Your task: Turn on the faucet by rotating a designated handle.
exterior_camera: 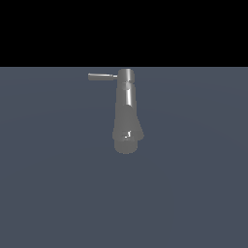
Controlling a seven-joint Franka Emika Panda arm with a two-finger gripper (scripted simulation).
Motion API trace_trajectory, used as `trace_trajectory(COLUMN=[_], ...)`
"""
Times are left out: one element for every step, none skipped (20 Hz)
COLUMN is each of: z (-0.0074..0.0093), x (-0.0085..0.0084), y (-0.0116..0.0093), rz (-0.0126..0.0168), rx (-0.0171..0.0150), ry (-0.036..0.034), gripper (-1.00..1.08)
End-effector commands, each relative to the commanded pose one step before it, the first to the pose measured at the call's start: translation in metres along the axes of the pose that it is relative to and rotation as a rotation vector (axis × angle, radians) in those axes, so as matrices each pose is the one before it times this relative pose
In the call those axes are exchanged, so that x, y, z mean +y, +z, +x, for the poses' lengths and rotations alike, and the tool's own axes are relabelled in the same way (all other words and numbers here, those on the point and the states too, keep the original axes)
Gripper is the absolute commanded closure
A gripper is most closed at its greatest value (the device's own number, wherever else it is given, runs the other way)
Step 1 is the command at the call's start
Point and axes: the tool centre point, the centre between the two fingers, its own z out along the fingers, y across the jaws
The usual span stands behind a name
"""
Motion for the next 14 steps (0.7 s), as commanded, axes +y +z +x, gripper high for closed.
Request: trace_trajectory(z=[0.0,0.00021,0.00061,0.00102,0.00141,0.00173,0.00149,0.00108,0.00066,0.00041,-0.00008,-0.00037,0.00009,0.0004], x=[0.00001,0.00022,0.00072,0.0012,0.0017,0.00216,0.002,0.00161,0.0012,0.00085,0.00041,-0.00053,-0.00029,-0.00023], y=[0.0,-0.00004,-0.00011,-0.00017,-0.00024,-0.00029,-0.00027,-0.00022,-0.00018,0.0,-0.00001,-0.00014,0.00007,0.00009], rz=[0.0,-0.00027,-0.00084,-0.00136,-0.0019,-0.00236,-0.0021,-0.00156,-0.00102,0.0,0.0,-0.0001,-0.00004,-0.00038], rx=[0.0,0.00008,0.00023,0.00038,0.00055,0.00071,0.00069,0.00058,0.00047,0.0,0.0,0.00038,-0.00017,-0.00022], ry=[0.0,0.00063,0.00212,0.00337,0.00462,0.00554,0.00467,0.00318,0.00174,0.0,0.0,-0.00089,0.00067,0.0019], gripper=[1.08,1.08,1.08,1.08,1.08,1.08,1.08,1.08,1.08,1.08,1.08,1.08,1.08,1.08])
